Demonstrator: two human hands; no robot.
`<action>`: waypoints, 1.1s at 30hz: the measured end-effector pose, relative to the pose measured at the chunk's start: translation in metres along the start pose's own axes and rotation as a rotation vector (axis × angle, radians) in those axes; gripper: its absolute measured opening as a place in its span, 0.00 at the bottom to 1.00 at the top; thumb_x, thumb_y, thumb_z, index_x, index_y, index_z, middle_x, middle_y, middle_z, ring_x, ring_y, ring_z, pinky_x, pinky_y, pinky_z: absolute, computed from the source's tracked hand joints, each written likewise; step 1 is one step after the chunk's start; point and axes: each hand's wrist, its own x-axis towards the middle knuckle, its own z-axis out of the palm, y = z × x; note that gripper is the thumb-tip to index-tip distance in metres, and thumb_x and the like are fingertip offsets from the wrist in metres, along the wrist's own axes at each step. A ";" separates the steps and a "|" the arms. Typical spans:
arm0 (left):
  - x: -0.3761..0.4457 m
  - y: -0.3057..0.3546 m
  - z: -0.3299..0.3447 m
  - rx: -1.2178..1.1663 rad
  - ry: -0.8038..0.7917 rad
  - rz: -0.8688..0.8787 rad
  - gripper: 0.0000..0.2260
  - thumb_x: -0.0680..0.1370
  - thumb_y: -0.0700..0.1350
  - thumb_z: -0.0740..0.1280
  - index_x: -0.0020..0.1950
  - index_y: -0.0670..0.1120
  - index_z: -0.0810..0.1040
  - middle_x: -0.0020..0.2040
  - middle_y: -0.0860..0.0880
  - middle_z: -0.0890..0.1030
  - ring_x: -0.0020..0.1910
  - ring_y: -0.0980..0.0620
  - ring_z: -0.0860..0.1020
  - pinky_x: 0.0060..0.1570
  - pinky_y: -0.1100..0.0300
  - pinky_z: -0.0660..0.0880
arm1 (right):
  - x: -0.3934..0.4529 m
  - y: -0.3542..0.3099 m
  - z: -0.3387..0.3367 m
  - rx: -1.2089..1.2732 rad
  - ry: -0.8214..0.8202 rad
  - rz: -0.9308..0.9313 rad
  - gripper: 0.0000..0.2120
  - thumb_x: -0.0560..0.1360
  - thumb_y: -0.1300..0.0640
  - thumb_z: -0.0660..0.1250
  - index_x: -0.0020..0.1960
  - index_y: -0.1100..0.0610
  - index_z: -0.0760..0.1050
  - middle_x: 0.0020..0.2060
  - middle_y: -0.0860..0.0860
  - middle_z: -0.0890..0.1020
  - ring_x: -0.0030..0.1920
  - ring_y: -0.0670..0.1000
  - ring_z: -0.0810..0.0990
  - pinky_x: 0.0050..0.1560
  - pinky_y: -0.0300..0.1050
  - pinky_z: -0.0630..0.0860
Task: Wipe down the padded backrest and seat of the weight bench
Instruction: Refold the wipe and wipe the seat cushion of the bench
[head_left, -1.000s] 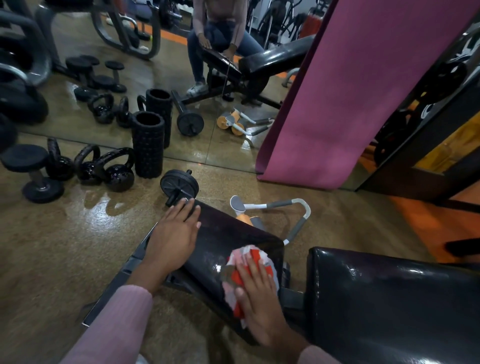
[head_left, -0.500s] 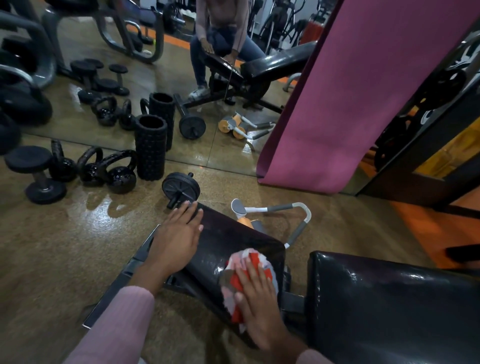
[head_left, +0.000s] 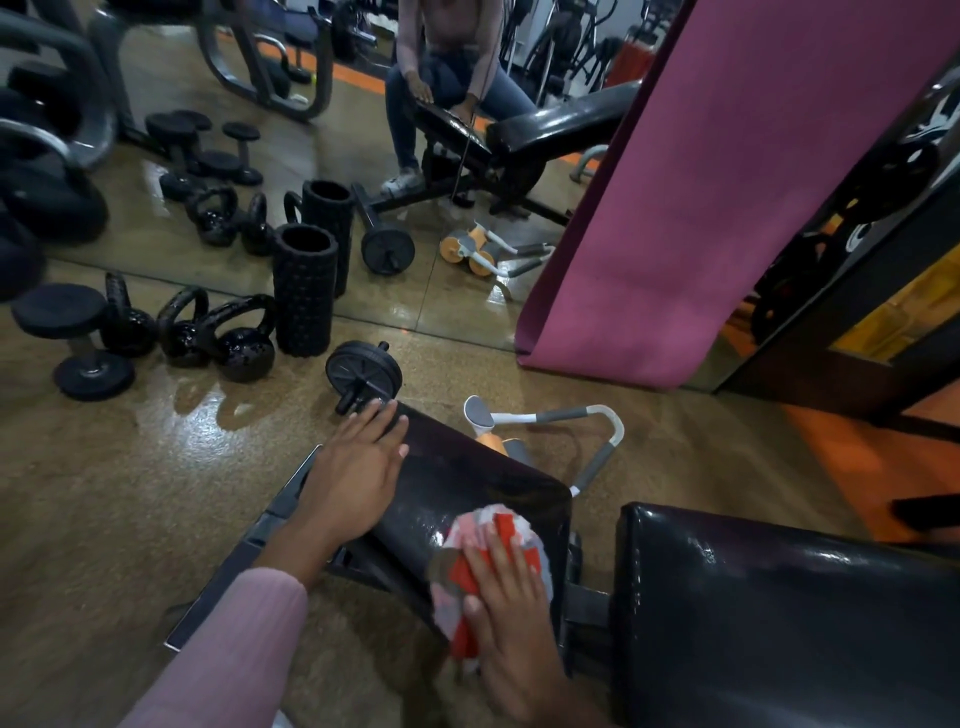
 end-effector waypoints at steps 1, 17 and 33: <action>-0.001 -0.001 0.000 -0.005 0.004 -0.001 0.31 0.78 0.55 0.42 0.70 0.41 0.71 0.73 0.44 0.66 0.74 0.46 0.61 0.72 0.53 0.54 | 0.004 0.003 0.000 0.033 0.013 0.061 0.25 0.78 0.38 0.37 0.74 0.33 0.38 0.75 0.35 0.36 0.75 0.42 0.32 0.75 0.52 0.38; -0.001 0.000 -0.001 -0.122 0.042 -0.019 0.32 0.77 0.58 0.41 0.71 0.43 0.69 0.72 0.47 0.68 0.74 0.50 0.59 0.72 0.59 0.50 | 0.021 0.005 -0.004 0.065 -0.006 0.077 0.23 0.81 0.41 0.40 0.73 0.32 0.37 0.75 0.37 0.35 0.75 0.44 0.32 0.74 0.50 0.33; 0.001 0.000 -0.002 -0.189 0.045 -0.007 0.27 0.80 0.55 0.45 0.73 0.44 0.67 0.73 0.47 0.67 0.74 0.50 0.59 0.71 0.60 0.49 | 0.053 -0.010 -0.017 0.103 -0.066 0.006 0.25 0.80 0.38 0.42 0.74 0.34 0.37 0.76 0.37 0.37 0.75 0.45 0.32 0.75 0.61 0.38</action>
